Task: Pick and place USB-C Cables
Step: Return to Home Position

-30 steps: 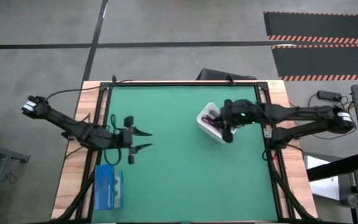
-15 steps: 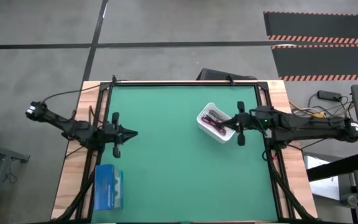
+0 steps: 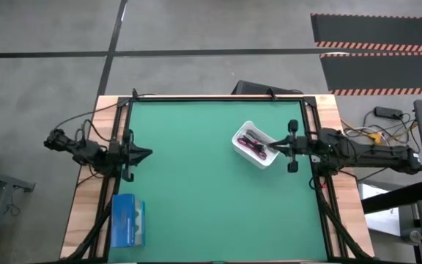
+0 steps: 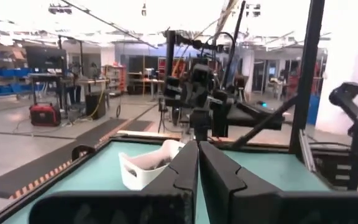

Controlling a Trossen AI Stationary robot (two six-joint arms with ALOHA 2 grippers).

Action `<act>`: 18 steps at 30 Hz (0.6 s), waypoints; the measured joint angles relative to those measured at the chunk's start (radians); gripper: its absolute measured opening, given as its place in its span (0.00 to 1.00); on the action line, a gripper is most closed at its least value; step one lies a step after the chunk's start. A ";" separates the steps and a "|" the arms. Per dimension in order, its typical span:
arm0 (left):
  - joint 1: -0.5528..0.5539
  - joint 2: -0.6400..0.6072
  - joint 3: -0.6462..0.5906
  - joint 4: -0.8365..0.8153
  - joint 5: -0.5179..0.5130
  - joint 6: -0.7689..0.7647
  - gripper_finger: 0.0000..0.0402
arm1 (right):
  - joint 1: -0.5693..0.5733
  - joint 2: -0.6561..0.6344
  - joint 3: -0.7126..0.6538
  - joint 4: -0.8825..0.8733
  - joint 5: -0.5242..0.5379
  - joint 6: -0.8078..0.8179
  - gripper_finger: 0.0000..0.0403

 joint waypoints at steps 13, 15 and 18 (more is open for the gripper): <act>0.000 -0.001 -0.055 0.007 0.019 -0.007 0.00 | -0.001 -0.256 -0.130 0.037 -0.059 -0.058 0.02; 0.000 -0.002 -0.055 0.005 0.022 -0.004 0.00 | 0.001 -0.301 -0.140 0.045 -0.078 -0.075 0.02; 0.000 0.006 -0.055 0.004 0.022 0.008 0.00 | 0.000 -0.325 -0.160 0.032 -0.084 -0.109 0.02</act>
